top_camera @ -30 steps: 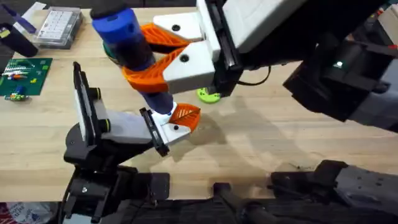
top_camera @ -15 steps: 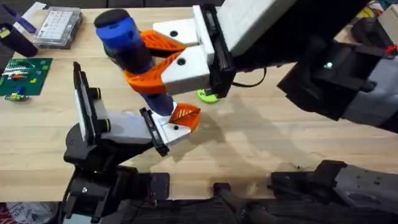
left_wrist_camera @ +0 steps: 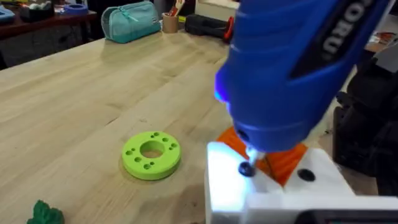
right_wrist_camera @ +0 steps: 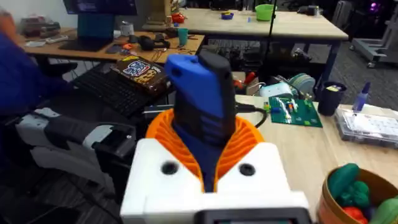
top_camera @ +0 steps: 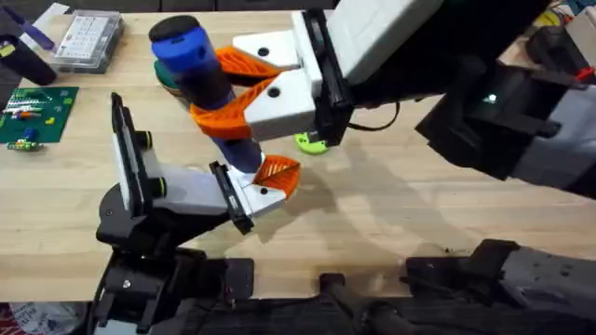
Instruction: Pick up the gripper from the table and insert it into the empty holder that is missing its gripper. Then pick up a screw, insert it into the mounting hole, and use the screwdriver to tighten it. Finally, clean up the table by picking up the vegetable and placing it into the bucket.
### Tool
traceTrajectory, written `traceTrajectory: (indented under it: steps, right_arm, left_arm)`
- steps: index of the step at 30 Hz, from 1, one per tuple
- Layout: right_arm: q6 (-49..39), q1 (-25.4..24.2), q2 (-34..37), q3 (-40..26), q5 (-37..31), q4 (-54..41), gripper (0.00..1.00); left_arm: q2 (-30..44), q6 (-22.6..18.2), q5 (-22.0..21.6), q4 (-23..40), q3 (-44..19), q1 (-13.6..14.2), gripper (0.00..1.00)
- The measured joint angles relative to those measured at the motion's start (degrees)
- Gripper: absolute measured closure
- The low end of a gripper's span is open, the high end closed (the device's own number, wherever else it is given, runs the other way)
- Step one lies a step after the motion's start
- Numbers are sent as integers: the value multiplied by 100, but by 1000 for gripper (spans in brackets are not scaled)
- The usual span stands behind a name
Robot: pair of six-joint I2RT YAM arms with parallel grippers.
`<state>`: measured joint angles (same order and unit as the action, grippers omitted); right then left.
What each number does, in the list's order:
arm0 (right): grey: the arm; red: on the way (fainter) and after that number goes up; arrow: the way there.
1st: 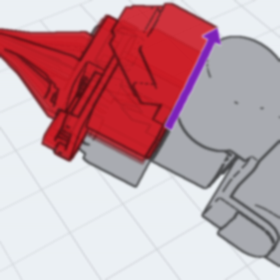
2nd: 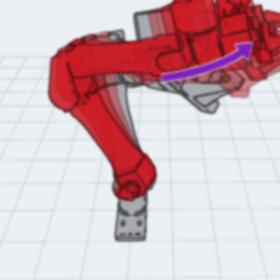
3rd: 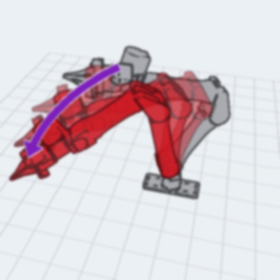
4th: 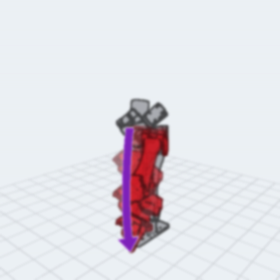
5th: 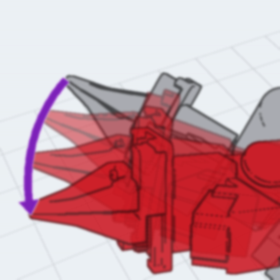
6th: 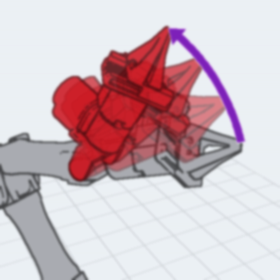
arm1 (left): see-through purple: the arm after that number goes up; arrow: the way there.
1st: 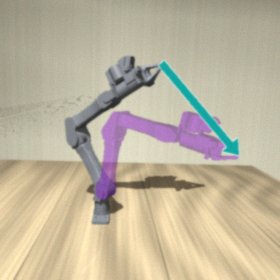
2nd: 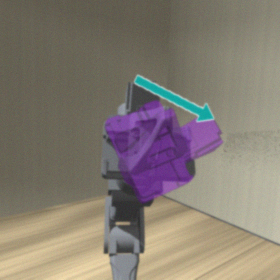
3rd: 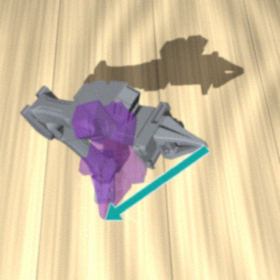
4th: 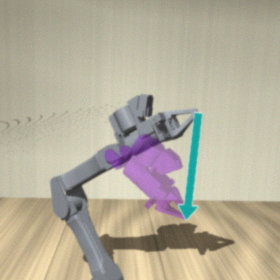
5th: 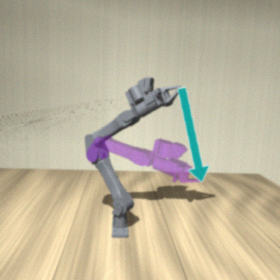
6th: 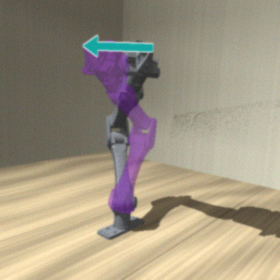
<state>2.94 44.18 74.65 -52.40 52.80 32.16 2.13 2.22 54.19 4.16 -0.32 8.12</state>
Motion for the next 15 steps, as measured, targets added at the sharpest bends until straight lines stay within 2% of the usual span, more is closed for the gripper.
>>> traceTrajectory:
  steps: [15]
  right_arm:
    - [0,-135,0,28,2,-50,947]
  left_arm:
    - [0,0,0,0,0,0,990]
